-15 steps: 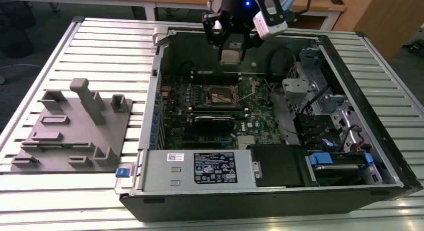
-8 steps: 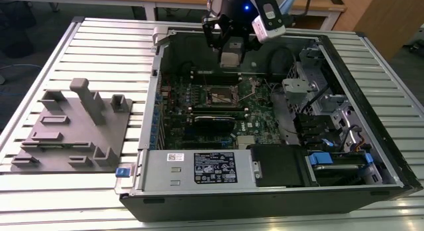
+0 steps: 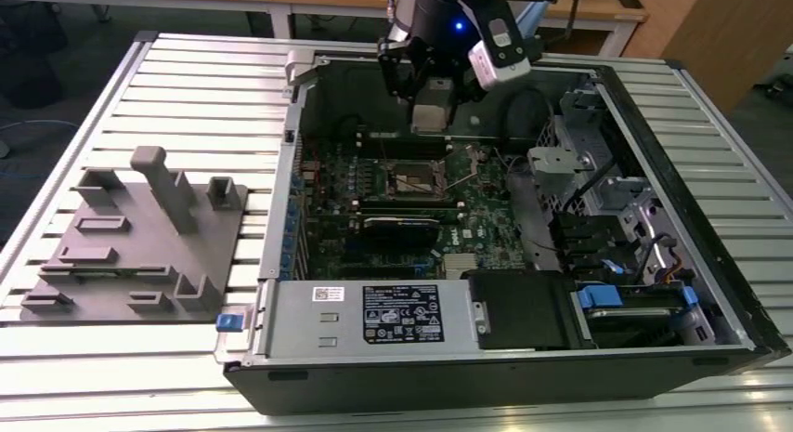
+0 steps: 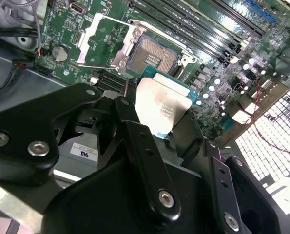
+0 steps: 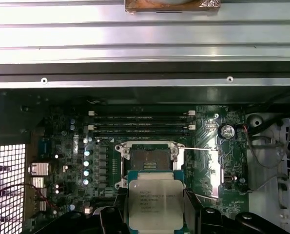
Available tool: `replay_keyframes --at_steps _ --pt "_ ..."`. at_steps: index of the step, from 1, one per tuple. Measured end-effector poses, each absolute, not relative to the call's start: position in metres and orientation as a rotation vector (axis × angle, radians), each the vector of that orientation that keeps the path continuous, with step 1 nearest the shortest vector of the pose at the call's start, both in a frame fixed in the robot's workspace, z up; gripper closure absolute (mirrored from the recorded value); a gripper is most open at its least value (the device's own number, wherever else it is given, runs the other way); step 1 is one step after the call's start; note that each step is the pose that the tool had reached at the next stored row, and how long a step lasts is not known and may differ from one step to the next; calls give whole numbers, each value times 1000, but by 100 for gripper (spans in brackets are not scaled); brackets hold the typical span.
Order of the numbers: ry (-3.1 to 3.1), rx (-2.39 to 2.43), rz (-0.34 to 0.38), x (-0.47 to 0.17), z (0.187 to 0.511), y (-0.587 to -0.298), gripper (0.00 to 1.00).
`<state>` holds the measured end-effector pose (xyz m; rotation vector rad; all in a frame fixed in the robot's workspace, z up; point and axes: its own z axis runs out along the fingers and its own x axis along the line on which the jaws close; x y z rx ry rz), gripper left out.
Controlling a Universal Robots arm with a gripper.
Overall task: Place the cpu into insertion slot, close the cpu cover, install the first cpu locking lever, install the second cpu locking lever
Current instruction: 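Place the cpu into insertion slot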
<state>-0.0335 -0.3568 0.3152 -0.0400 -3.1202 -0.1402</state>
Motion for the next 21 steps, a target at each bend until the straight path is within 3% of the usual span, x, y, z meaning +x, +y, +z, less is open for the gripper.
replay_keyframes --at_steps 21 --pt "-3125 -40 -140 -34 300 -357 46"
